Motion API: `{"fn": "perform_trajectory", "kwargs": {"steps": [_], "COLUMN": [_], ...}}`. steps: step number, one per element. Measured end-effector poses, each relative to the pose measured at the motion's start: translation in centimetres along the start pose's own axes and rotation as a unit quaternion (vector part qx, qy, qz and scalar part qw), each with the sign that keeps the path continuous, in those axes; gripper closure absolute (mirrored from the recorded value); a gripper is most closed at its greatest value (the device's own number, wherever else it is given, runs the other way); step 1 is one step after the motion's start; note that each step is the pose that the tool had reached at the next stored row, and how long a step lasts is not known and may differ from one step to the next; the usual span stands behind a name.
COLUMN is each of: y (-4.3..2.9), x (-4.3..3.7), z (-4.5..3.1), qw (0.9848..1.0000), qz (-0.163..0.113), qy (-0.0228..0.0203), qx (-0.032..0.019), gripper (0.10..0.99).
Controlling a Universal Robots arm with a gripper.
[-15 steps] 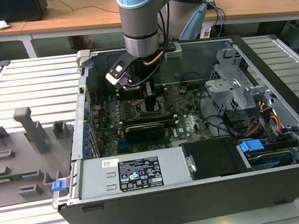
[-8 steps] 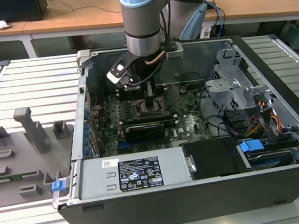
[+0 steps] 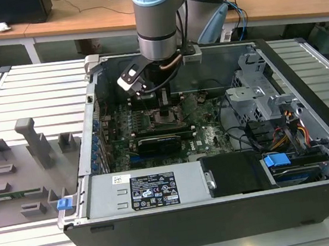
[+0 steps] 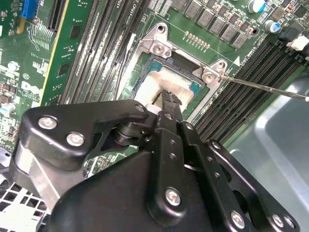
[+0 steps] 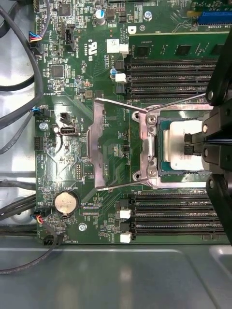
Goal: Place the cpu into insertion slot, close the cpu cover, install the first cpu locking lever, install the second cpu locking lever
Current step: 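Place the cpu into insertion slot, then close the cpu cover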
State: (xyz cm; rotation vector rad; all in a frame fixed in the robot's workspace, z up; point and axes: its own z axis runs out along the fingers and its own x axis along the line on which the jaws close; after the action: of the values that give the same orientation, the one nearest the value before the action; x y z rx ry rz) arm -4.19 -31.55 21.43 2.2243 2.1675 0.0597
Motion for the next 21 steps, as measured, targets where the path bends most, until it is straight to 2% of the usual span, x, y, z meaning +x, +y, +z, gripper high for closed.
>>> {"fn": "perform_trajectory", "kwargs": {"steps": [4,7,21], "y": [0.01,0.06,0.08], "x": [0.0,0.01,0.03], "z": [-0.15,-0.76,-1.93], "qw": [1.0,1.0,1.0], "qz": [0.0,0.0,0.0], "qy": [0.0001,0.0001,-0.001], "qx": [0.0,0.0007,0.0007], "gripper": [0.98,0.98,0.98]}}
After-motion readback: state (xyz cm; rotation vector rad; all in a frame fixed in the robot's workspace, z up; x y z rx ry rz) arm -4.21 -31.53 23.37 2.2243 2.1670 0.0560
